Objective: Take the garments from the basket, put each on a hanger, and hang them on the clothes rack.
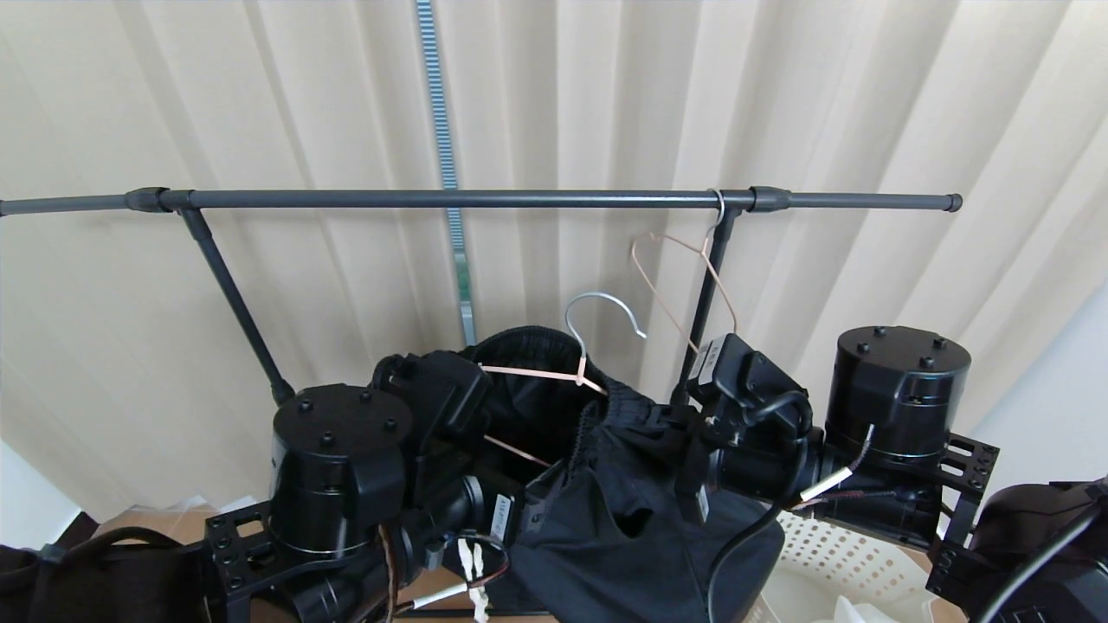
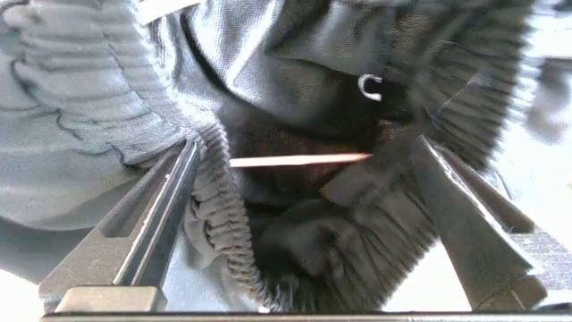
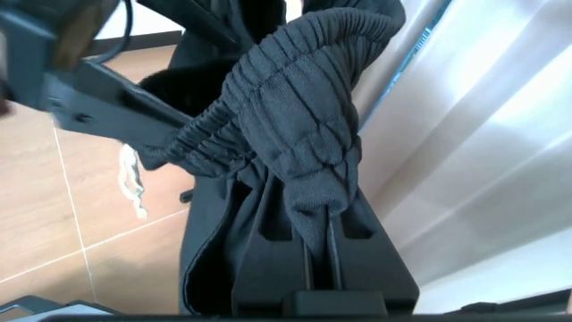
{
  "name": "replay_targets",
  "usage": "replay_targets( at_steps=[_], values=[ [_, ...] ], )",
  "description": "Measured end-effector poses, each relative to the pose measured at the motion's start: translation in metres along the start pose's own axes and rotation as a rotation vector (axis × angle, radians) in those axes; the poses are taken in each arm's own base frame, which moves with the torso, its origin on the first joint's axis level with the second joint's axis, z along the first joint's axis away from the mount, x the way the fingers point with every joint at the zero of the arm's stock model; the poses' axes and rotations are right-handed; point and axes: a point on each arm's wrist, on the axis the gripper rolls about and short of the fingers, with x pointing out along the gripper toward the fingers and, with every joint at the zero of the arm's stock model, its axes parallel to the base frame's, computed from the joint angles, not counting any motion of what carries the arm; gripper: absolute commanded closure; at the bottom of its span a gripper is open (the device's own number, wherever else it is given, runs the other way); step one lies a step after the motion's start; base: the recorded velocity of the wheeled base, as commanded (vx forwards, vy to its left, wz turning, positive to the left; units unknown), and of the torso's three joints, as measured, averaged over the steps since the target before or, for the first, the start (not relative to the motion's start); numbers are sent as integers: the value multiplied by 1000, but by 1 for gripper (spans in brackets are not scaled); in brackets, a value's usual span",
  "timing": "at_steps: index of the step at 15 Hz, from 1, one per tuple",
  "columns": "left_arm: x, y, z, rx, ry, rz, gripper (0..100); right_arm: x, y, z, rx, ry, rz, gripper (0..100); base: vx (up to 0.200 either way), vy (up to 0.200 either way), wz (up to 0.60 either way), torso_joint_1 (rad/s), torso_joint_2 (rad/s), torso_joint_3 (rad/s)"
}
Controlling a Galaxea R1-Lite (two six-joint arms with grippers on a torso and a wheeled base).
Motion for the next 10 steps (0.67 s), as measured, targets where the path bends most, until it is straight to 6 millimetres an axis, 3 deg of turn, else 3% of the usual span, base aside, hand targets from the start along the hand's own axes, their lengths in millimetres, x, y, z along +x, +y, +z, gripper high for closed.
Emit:
replay_targets(
  at_steps=[4,10],
  values=[
    [-20,-6,-2,18,-13,-44,0,1,-2,0,2,-4,6,100,0,0,0,0,0,0],
    [-46,1,4,75,-70,-57,0,-1,-6,-4,11,-14,60,100,0,0,0,0,0,0]
  ],
)
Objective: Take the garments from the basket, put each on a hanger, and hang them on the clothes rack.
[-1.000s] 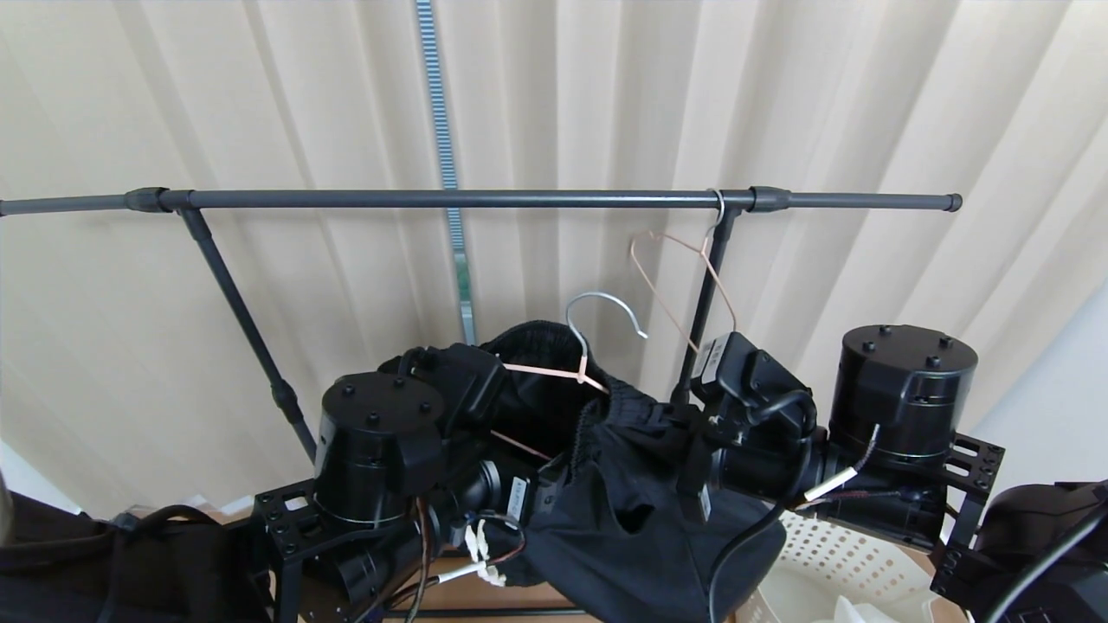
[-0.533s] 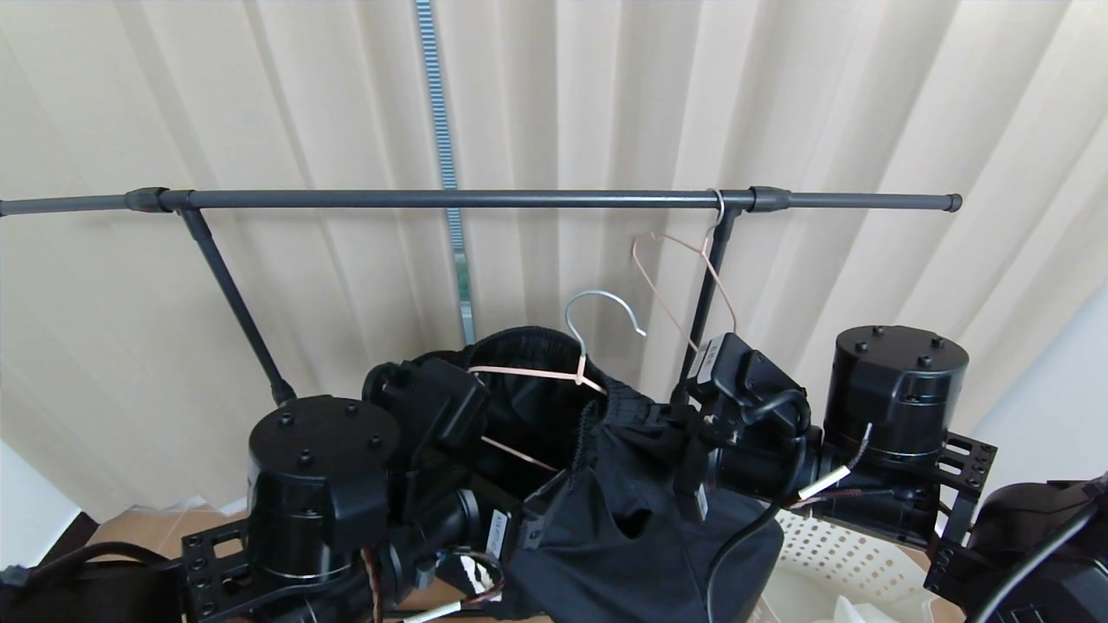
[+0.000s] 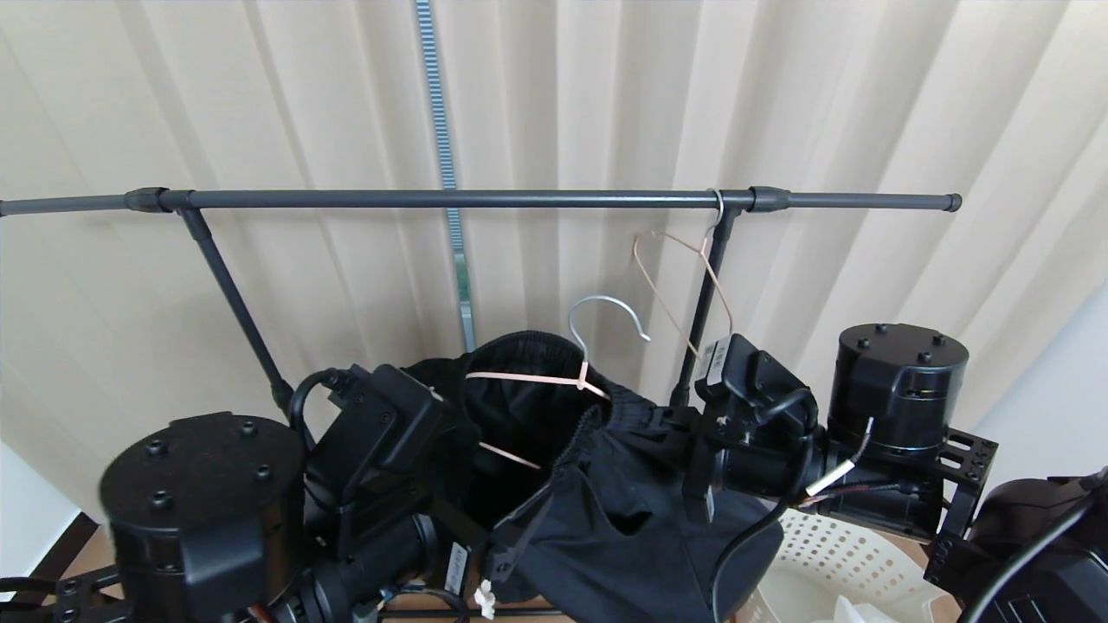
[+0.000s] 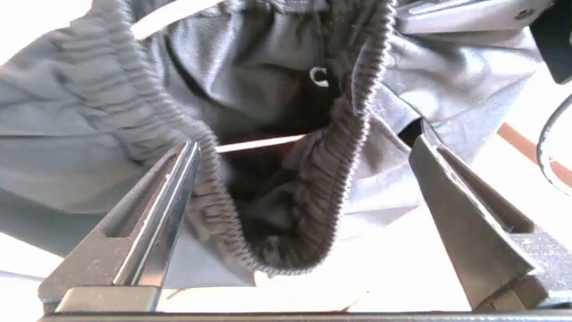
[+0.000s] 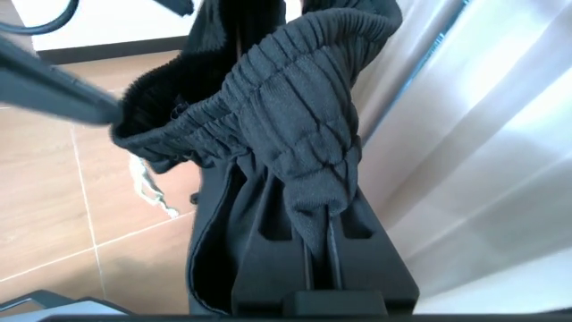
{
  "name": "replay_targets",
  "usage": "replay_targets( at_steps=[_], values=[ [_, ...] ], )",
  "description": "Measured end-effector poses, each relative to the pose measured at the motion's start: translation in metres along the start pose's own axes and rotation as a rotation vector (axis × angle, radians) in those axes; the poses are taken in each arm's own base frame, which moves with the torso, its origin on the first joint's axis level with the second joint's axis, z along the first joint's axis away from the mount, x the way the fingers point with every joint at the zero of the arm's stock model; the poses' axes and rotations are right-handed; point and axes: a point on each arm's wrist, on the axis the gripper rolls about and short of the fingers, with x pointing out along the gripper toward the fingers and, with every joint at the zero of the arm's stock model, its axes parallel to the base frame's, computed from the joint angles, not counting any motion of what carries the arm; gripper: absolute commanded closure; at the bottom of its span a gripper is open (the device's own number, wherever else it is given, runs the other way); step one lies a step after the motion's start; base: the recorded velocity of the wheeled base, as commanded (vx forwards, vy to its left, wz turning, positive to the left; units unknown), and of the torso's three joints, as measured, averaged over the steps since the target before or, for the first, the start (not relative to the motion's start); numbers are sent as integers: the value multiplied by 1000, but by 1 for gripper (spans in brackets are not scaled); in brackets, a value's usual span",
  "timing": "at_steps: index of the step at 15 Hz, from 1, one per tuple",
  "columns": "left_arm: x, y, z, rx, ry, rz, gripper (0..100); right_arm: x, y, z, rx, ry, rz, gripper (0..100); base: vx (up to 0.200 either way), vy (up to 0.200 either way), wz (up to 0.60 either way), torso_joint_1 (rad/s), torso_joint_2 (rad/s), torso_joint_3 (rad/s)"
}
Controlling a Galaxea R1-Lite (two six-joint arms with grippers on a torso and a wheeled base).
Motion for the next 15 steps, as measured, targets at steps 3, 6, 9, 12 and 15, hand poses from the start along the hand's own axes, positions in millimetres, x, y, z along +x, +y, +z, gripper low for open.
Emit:
replay_targets(
  at_steps=[3,6,9,12,15],
  values=[
    [-15,11,4,19,15,8,0,-2,-4,-3,7,-12,48,100,0,0,0,0,0,0],
    [-36,22,13,21,74,-48,0,-5,-7,-7,14,-23,93,100,0,0,0,0,0,0],
    [-58,41,30,-2,94,-138,0,-9,-10,-10,-13,-46,118,100,0,0,0,0,0,0],
    [-74,65,37,44,72,-217,0,-12,-10,-14,-7,-45,150,100,0,0,0,0,0,0],
    [-81,86,35,134,93,-266,0,-14,-9,-16,-10,-46,167,100,0,0,0,0,0,0]
  ],
)
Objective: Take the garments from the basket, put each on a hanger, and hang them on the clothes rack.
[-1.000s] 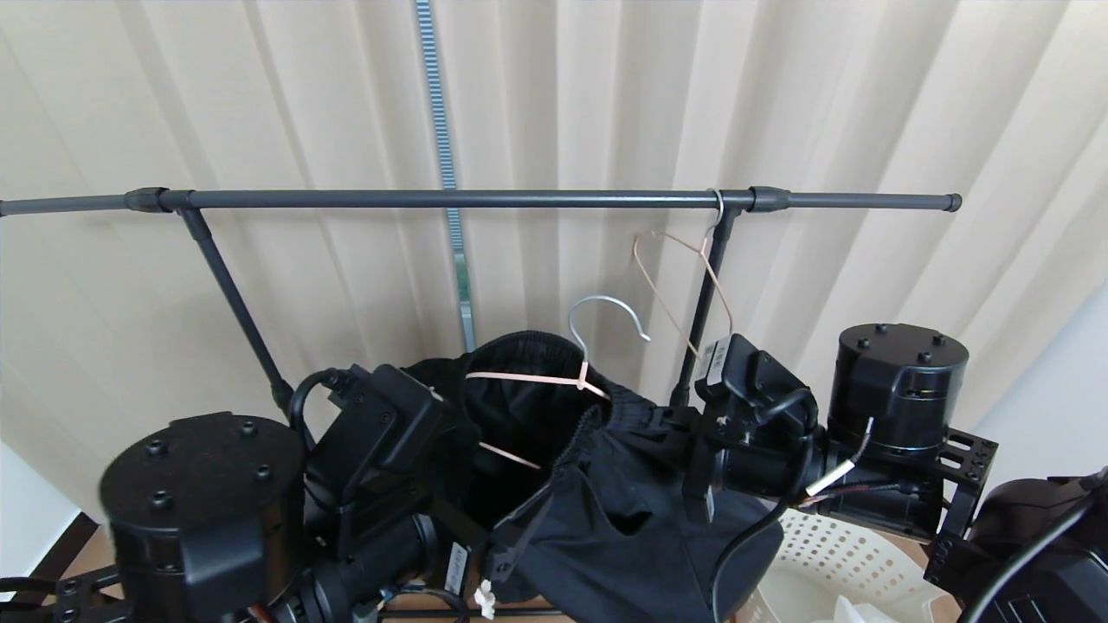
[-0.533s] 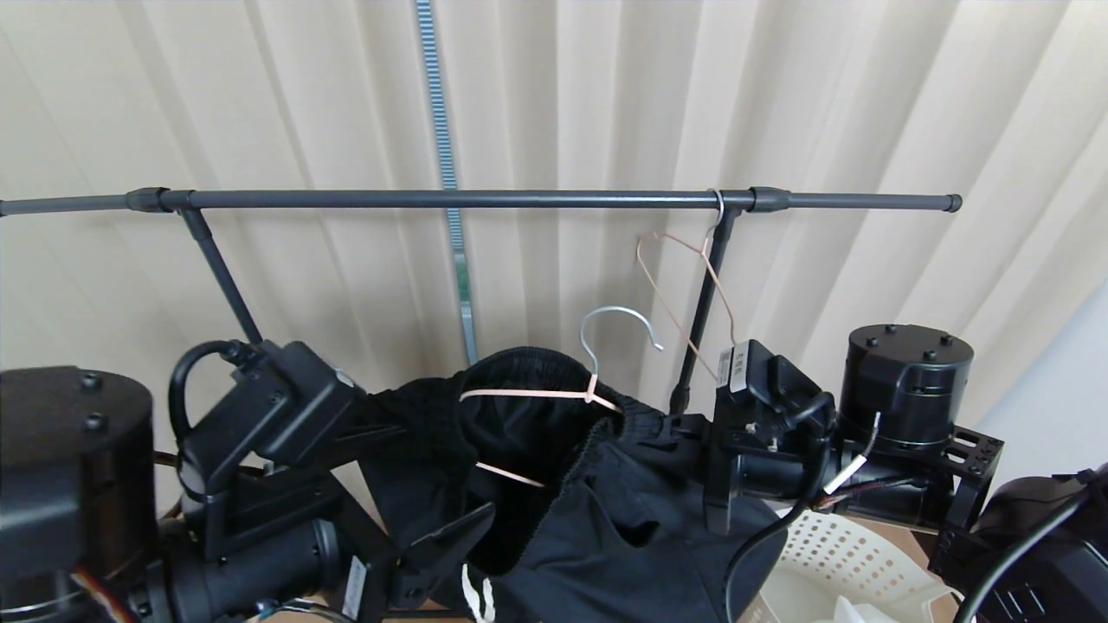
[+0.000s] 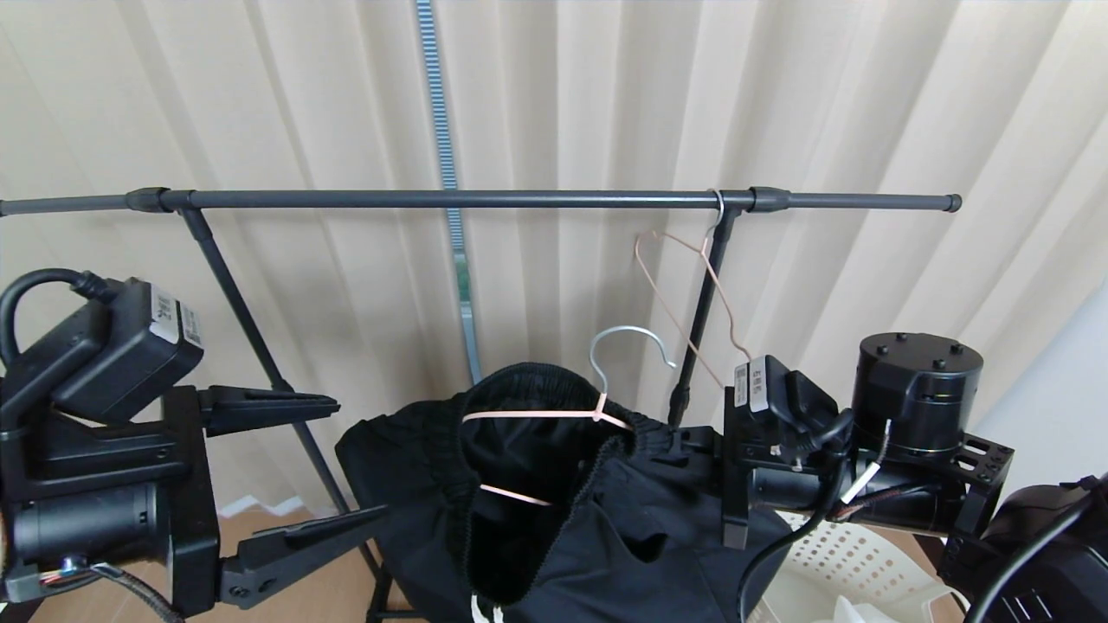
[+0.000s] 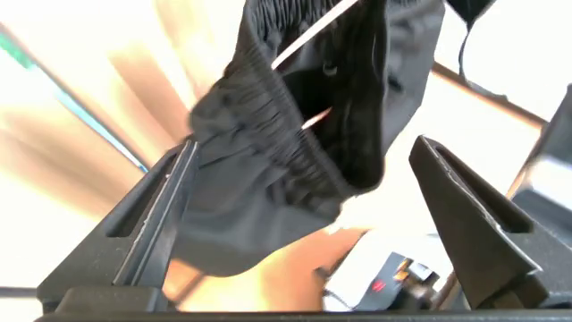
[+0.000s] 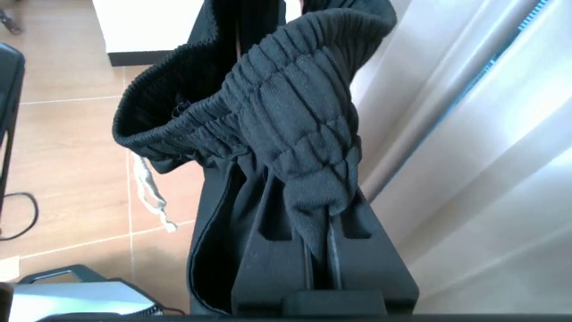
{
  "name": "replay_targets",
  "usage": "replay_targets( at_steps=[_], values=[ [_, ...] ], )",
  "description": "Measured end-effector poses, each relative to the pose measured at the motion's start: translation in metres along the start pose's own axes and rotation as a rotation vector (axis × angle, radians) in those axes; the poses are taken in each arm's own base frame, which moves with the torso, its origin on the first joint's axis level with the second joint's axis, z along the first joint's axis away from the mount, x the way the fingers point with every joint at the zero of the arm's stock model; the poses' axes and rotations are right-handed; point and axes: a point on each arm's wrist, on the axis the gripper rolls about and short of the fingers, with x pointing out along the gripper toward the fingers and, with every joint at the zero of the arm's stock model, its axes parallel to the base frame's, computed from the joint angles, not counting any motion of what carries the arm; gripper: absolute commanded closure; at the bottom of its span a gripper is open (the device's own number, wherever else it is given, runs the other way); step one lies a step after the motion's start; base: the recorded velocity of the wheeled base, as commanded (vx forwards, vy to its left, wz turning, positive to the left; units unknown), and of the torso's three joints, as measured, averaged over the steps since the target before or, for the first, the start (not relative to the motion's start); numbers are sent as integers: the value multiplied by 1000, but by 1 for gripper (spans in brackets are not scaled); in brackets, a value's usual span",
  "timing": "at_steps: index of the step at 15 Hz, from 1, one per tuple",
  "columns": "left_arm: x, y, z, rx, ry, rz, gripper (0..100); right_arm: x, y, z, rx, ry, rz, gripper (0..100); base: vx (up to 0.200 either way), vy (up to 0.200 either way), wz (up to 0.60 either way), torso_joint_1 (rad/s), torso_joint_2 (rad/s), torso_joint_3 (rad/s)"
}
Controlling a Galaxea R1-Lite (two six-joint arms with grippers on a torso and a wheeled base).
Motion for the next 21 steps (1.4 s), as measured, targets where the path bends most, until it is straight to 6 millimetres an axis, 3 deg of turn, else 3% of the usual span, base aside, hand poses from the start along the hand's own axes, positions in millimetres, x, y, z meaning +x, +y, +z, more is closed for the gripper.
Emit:
replay_targets(
  at_steps=[3,10,21],
  values=[
    [8,16,4,49,25,-38,0,-2,3,-1,-5,-4,23,100,0,0,0,0,0,0],
    [56,44,1,175,30,-214,0,-8,8,1,-40,-16,55,100,0,0,0,0,0,0],
    [91,46,-8,128,32,-372,0,-10,17,10,-59,-40,80,100,0,0,0,0,0,0]
  ],
)
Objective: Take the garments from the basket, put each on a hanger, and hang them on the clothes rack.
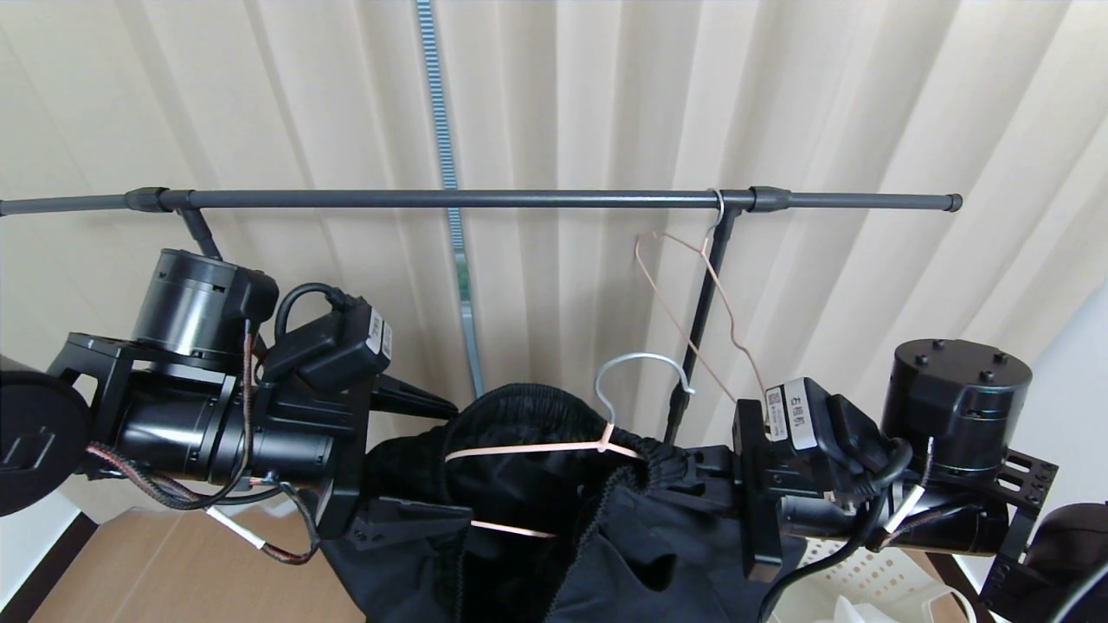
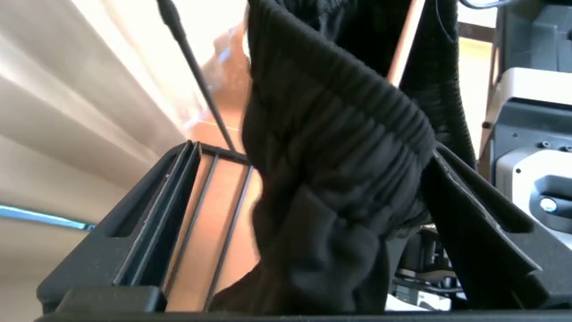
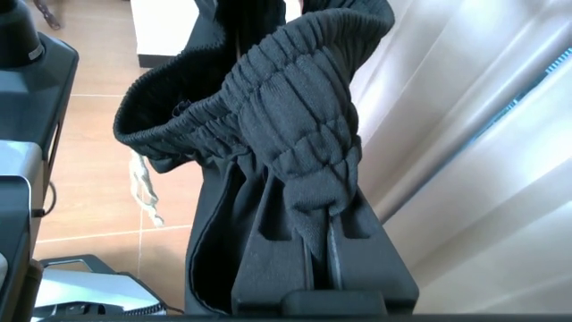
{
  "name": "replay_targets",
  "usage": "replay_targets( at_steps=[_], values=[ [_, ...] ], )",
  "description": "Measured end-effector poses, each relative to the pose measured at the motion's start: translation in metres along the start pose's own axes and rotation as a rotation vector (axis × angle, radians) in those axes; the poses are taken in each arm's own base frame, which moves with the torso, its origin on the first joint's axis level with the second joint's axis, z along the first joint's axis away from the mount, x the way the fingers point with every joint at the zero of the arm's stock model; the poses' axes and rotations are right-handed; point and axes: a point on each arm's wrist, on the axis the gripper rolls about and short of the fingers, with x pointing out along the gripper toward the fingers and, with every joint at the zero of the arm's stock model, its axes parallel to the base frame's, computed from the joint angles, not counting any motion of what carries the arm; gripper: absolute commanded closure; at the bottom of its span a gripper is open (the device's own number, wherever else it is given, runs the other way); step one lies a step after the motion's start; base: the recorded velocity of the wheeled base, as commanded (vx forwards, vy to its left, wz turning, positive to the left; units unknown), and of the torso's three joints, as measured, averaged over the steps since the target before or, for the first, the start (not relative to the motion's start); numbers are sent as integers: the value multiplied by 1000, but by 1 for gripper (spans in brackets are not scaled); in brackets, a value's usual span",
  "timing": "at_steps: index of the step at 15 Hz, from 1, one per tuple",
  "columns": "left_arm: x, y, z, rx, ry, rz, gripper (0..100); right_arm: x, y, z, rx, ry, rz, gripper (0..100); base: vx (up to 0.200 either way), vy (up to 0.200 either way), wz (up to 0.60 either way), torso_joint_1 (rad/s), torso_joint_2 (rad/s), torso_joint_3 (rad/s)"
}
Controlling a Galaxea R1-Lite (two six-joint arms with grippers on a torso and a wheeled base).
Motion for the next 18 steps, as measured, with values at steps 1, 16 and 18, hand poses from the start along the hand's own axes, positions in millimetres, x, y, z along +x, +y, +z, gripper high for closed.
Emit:
replay_targets(
  at_steps=[1,16,18],
  values=[
    [2,-1,-1,-1,3,-10,0,0,0,1,-1,-2,1,100,0,0,0,0,0,0],
    [8,-9,-9,-16,29,-40,100,-2,4,10,-22,-23,-1,100,0,0,0,0,0,0],
    [7,-10,-8,-13,28,-35,100,-1,4,11,-15,-20,-7,100,0,0,0,0,0,0]
  ],
)
